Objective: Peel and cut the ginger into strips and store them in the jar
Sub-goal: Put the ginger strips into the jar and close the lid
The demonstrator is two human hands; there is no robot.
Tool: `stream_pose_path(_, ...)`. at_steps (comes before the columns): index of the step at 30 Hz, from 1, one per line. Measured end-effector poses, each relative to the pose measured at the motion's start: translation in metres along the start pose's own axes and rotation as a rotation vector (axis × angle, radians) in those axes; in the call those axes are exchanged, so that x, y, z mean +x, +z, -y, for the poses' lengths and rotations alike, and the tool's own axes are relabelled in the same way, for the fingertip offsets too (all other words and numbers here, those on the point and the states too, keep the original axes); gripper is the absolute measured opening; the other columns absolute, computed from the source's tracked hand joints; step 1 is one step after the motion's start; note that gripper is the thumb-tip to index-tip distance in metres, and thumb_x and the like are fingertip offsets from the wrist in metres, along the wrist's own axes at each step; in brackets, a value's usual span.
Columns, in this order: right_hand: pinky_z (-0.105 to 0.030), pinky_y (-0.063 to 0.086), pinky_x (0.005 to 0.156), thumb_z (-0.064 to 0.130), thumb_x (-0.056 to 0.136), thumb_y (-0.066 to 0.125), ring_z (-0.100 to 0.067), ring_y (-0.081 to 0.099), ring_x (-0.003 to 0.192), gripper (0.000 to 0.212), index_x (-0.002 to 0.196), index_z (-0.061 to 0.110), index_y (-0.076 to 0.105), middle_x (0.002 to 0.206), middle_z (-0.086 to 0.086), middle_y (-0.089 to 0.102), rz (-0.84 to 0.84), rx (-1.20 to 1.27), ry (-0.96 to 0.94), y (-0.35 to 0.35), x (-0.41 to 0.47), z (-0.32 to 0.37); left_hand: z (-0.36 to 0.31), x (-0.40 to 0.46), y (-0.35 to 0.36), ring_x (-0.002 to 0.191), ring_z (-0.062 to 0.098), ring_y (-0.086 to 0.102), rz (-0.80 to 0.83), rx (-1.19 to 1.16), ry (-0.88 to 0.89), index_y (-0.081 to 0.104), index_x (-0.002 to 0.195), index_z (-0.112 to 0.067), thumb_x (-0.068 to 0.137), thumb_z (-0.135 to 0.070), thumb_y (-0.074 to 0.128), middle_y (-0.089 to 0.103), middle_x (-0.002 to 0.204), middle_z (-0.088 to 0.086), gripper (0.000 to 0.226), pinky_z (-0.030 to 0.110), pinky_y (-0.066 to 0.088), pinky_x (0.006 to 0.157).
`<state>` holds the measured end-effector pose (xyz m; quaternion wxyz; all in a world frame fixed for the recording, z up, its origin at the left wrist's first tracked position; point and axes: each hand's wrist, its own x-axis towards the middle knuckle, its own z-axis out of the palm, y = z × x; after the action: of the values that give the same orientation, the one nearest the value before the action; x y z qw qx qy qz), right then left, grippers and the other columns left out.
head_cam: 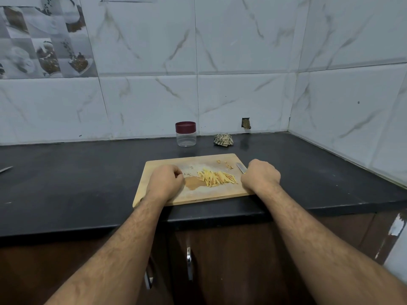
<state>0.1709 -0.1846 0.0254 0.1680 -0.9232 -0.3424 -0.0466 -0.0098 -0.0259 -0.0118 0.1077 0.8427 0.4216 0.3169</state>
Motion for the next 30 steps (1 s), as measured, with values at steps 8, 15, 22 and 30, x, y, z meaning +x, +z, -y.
stream_pose_path(8,-0.03,0.043,0.064,0.021,0.091,0.053,-0.021,0.054,0.081,0.007,0.095,0.018,0.057,0.09,0.001,0.06,-0.032,-0.021,-0.027,0.006,0.005,-0.002,-0.002,0.0,-0.001,0.09,0.014,0.062,-0.001,0.044,0.008,0.074,0.102,-0.019,0.094,-0.025,0.056,0.072,0.098,-0.003,0.021,0.028,0.049,0.082)
stream_pose_path(15,-0.037,0.049,0.079,0.042,0.09,0.055,-0.029,0.055,0.111,0.038,0.118,0.019,0.065,0.118,-0.006,0.061,-0.165,0.081,-0.197,-0.001,0.02,0.02,-0.002,0.006,-0.008,0.091,0.014,0.061,-0.012,-0.097,-0.04,0.067,0.119,-0.019,0.093,-0.025,0.055,0.063,0.089,-0.012,0.03,0.029,0.049,0.085)
stream_pose_path(22,-0.033,0.046,0.085,0.047,0.093,0.053,-0.02,0.057,0.107,0.04,0.115,0.016,0.063,0.115,0.001,0.063,-0.007,0.516,-0.291,0.008,0.062,0.076,0.0,0.058,-0.017,0.104,0.014,0.061,-0.045,-0.393,-0.136,0.063,0.124,-0.018,0.091,-0.031,0.061,0.067,0.114,-0.002,0.036,0.032,0.05,0.095)
stream_pose_path(30,-0.03,0.038,0.092,0.02,0.095,0.058,-0.023,0.047,0.123,0.051,0.142,0.007,0.041,0.14,-0.009,0.05,0.12,0.762,-0.214,0.033,0.149,0.128,0.011,0.146,0.011,0.092,0.014,0.061,0.032,-0.707,-0.272,0.059,0.119,-0.017,0.095,-0.054,0.05,0.061,0.105,-0.008,0.045,0.045,0.055,0.092)
